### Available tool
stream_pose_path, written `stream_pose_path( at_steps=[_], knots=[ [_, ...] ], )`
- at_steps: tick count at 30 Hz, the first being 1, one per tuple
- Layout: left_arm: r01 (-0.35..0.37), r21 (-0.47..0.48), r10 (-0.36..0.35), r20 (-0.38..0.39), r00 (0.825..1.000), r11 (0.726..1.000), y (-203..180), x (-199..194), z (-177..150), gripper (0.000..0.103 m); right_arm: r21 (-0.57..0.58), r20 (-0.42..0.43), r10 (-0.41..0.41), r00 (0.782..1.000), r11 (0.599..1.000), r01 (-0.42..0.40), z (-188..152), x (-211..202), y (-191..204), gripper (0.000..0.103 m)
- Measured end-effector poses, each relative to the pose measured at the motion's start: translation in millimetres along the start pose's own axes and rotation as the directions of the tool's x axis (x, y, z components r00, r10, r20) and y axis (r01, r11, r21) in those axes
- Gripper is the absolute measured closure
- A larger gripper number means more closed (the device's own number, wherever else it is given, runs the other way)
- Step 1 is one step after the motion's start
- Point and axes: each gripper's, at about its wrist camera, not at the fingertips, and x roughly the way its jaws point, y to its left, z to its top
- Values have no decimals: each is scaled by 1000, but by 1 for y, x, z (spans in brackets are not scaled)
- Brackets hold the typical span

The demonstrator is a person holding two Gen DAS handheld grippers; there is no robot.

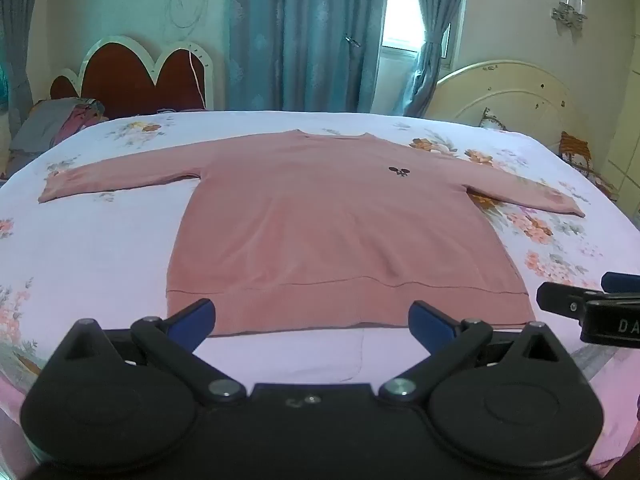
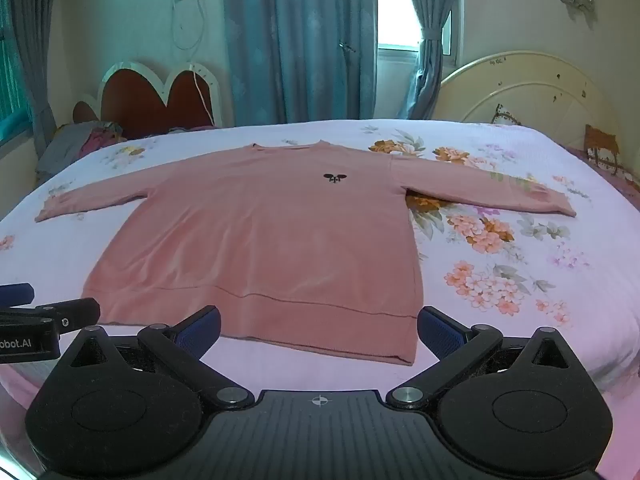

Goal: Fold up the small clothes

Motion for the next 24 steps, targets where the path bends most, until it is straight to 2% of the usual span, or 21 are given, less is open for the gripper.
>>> stream_pose_path(
  at_steps=[3,4,24],
  knots=[
    [15,-2,-15,-1,1000,1000,-1,-2,-1,0,0,1,2,1000,1000,-2,0,0,-1,0],
    [-7,-9,7,-6,1000,1000,1,3,0,0,-1,1,2,1000,1000,-2,-1,1,-1,0],
    [-17,-13,17,-5,1000,1000,4,-2,0,0,-2,3,6,1000,1000,-6,0,4,1,0]
  ],
)
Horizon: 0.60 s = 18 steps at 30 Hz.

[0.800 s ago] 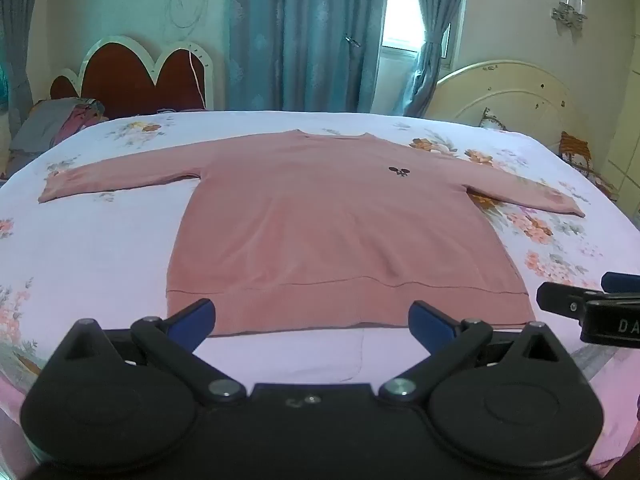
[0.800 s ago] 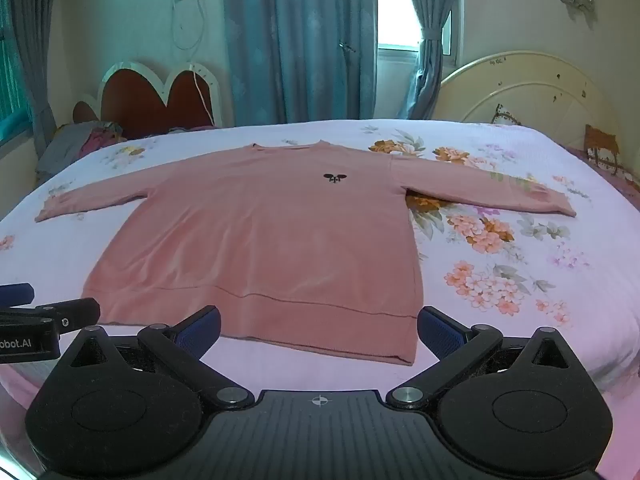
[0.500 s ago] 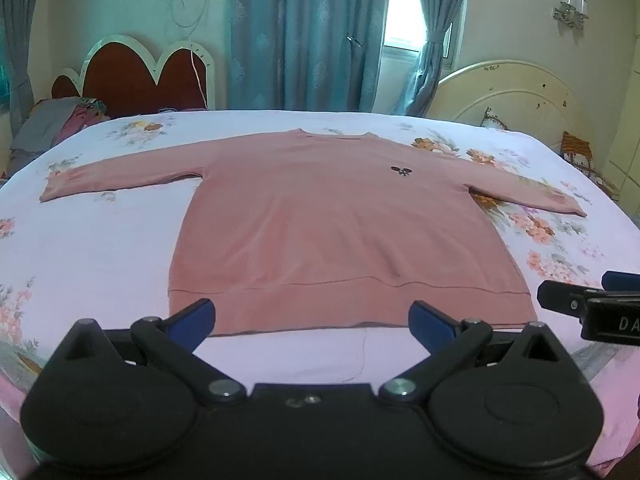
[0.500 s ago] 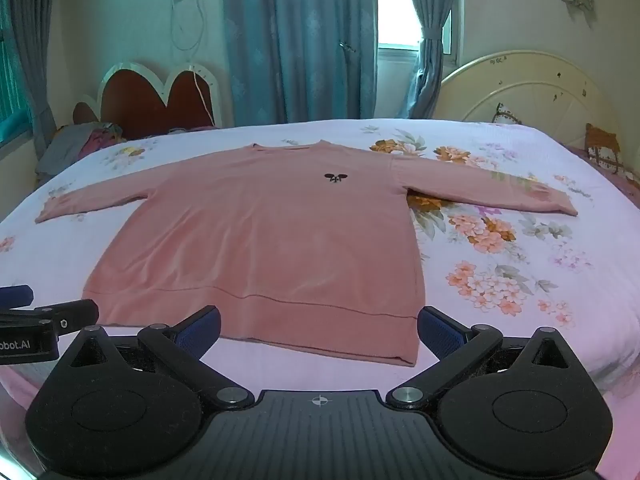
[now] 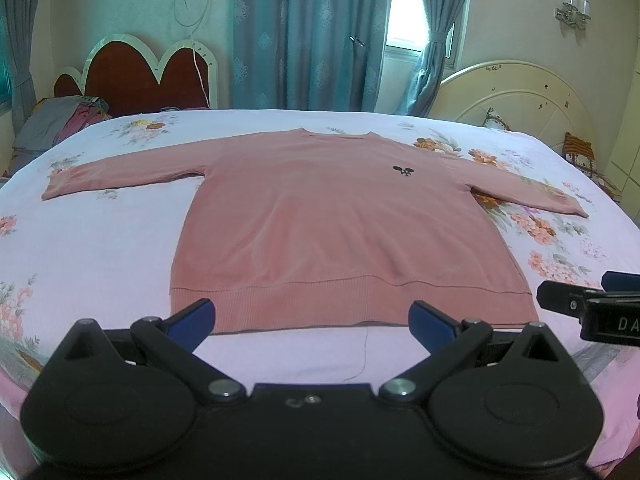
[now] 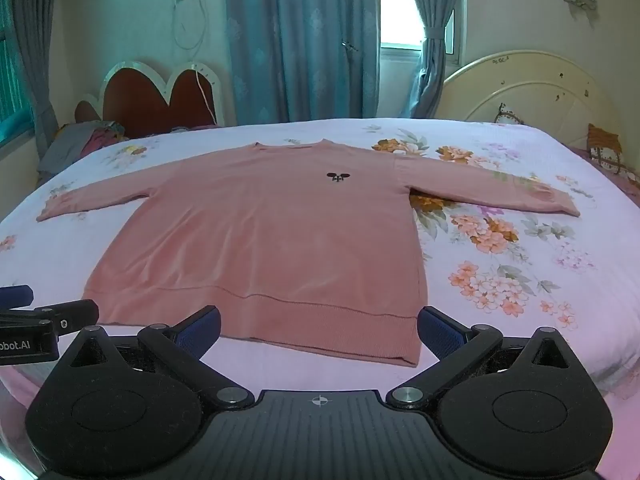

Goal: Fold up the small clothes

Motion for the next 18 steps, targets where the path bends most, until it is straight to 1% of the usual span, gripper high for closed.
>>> stream_pose_path(
  at_steps=[18],
  knots=[
    [-13,-4,13,1,1000,1000,1,-2,-2,0,-6,2,-5,1000,1000,5,1,0,0,0]
  ],
)
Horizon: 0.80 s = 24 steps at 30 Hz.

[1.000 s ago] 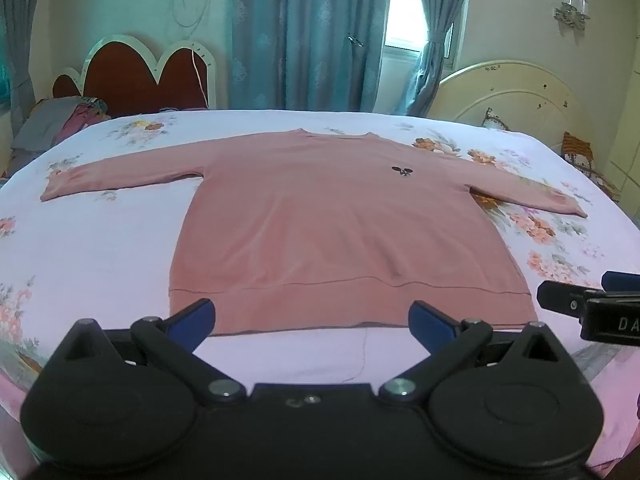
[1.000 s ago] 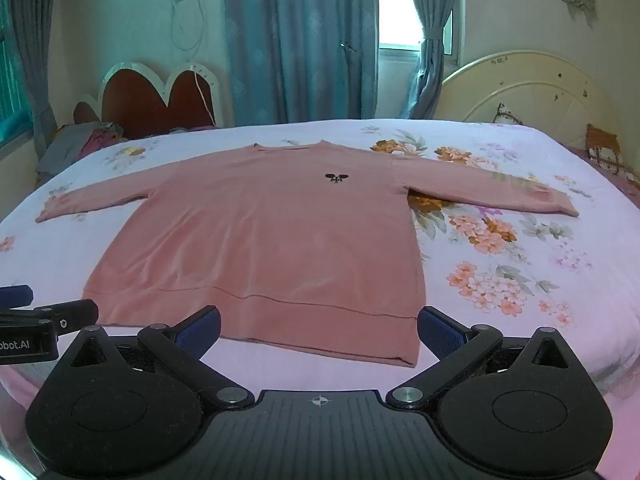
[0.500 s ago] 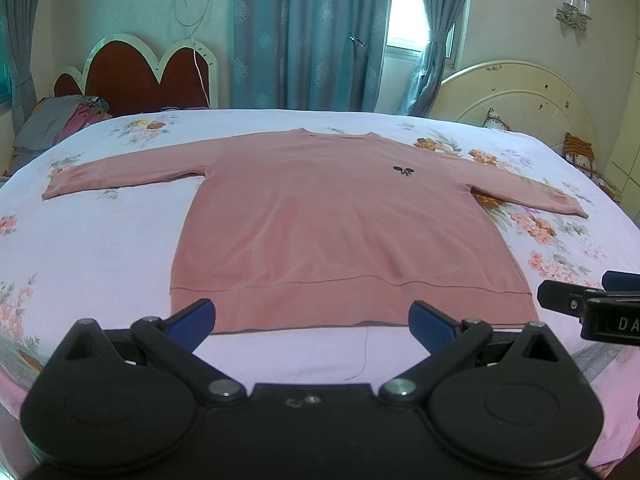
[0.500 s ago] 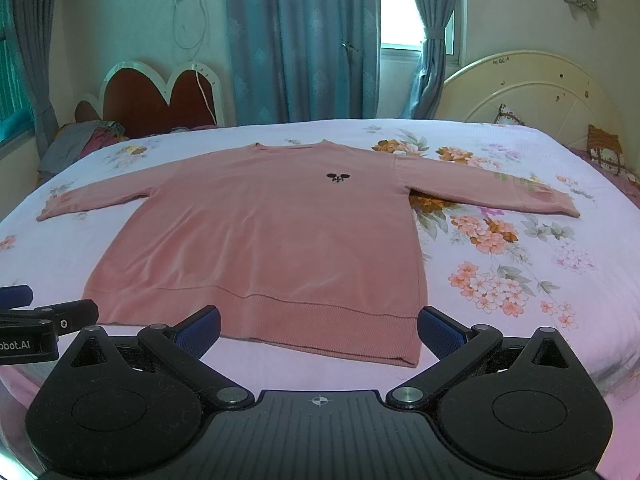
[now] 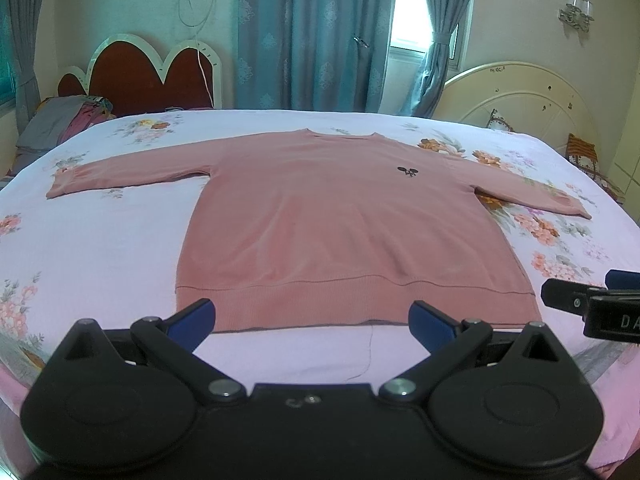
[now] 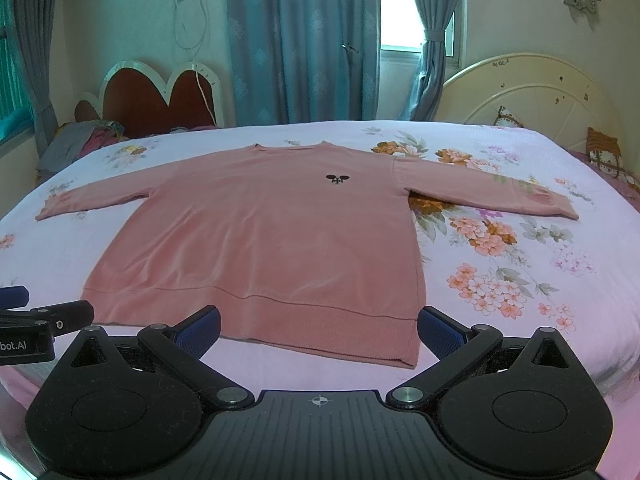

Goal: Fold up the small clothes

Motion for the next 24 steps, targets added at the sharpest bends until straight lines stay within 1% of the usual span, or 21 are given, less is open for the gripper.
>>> stream_pose_path(
  at_steps=[19,24],
  knots=[
    [0,0,0,-3,1000,1000,1,-1,-1,0,-1,-3,0,1000,1000,0,2,-2,-1,0],
    [-5,5,5,-4,1000,1000,-4,-2,2,0,1,-2,2,1000,1000,-2,2,-2,-3,0]
  ],
)
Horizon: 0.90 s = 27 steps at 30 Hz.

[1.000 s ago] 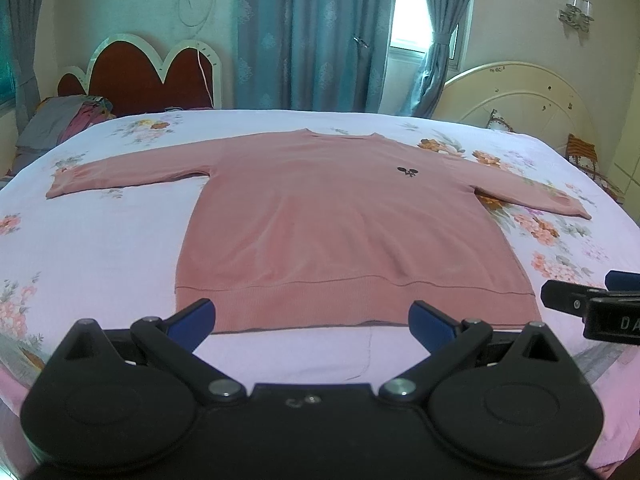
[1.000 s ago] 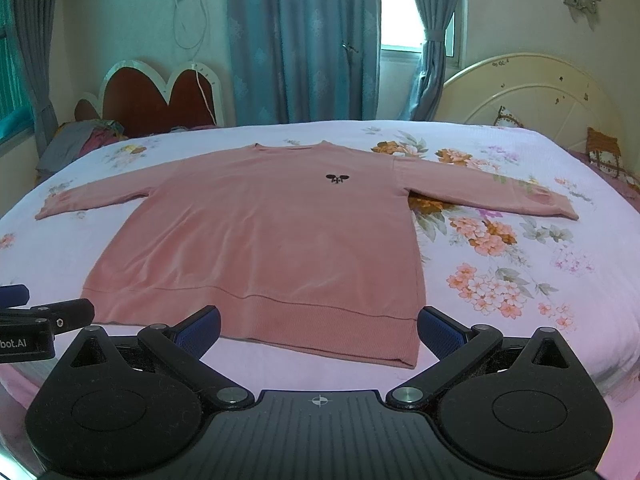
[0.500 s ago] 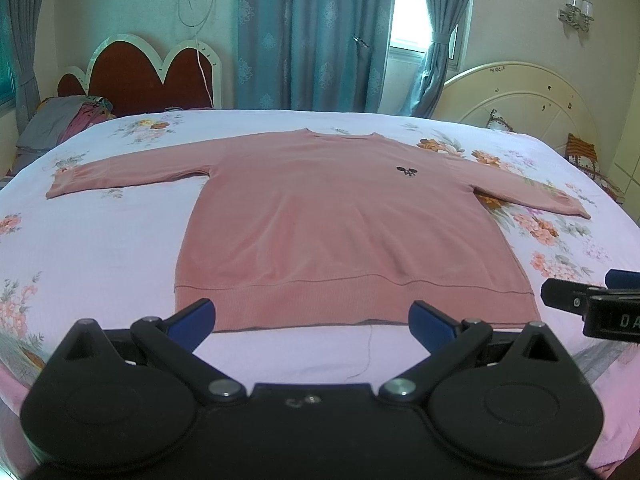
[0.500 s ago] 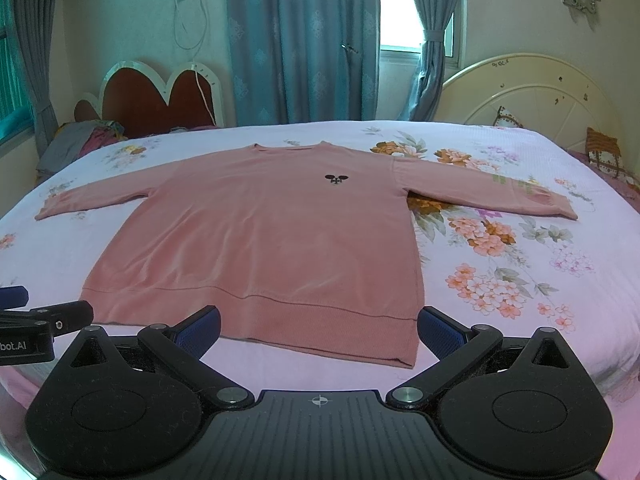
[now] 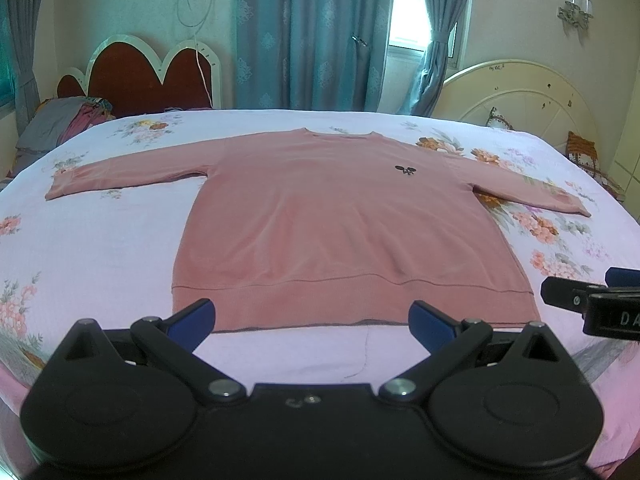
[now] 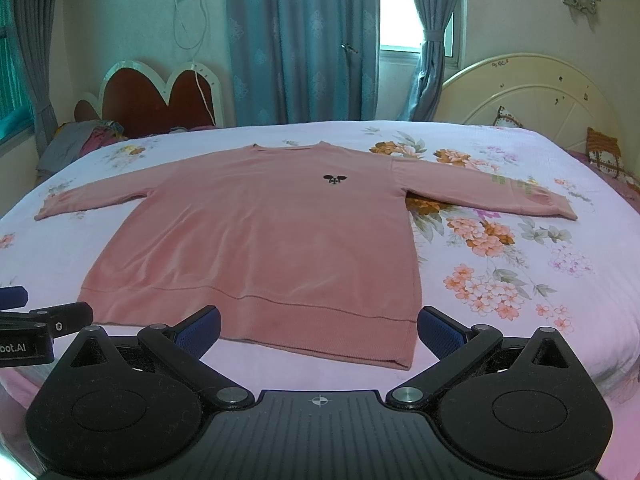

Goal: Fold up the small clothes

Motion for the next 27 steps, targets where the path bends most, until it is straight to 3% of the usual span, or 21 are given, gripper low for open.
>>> stream_pose_path(
  at_steps=[27],
  knots=[
    [-1,5,1,-10,1000,1000,0,5,0,0,4,-7,-1,1000,1000,1,2,7,-5,0]
  ],
)
